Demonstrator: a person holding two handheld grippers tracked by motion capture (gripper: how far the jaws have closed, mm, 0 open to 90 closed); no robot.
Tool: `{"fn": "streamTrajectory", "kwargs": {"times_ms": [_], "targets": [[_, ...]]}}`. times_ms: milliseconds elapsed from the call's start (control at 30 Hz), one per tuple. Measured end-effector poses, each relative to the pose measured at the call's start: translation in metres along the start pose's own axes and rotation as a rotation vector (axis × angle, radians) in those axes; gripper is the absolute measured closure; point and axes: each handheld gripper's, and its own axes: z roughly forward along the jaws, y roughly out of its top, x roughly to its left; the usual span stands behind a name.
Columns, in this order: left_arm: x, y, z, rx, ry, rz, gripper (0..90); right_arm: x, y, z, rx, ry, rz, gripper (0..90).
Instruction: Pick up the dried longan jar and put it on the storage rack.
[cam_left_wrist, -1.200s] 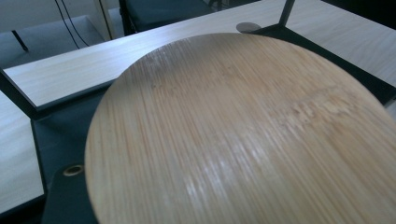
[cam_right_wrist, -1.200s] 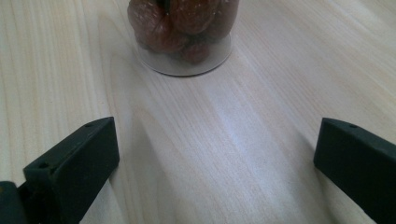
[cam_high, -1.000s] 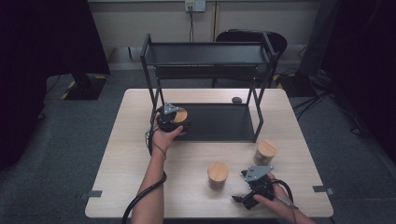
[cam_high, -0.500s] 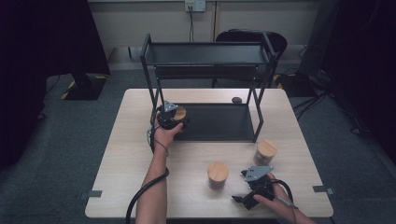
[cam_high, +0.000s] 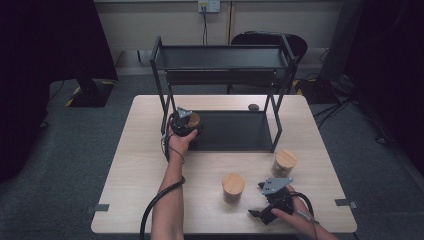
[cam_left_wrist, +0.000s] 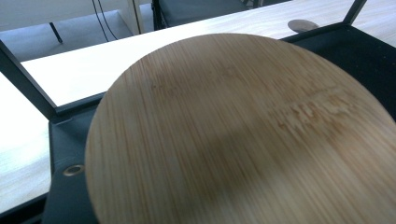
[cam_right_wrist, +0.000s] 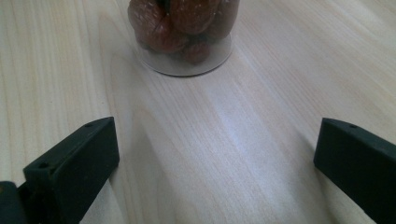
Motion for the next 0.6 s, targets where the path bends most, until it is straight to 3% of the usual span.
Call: {"fn": "streamTrajectory", "kwargs": {"times_ms": [367, 600], "targets": [[0.002, -0.003, 0.011, 0.009, 0.027, -0.033, 26.0, 0.000, 0.000, 0.000, 0.000, 0.002, -0.001, 0.0], [0.002, -0.005, 0.020, 0.023, 0.042, -0.030, 26.0, 0.000, 0.000, 0.000, 0.000, 0.003, -0.001, 0.0]]}}
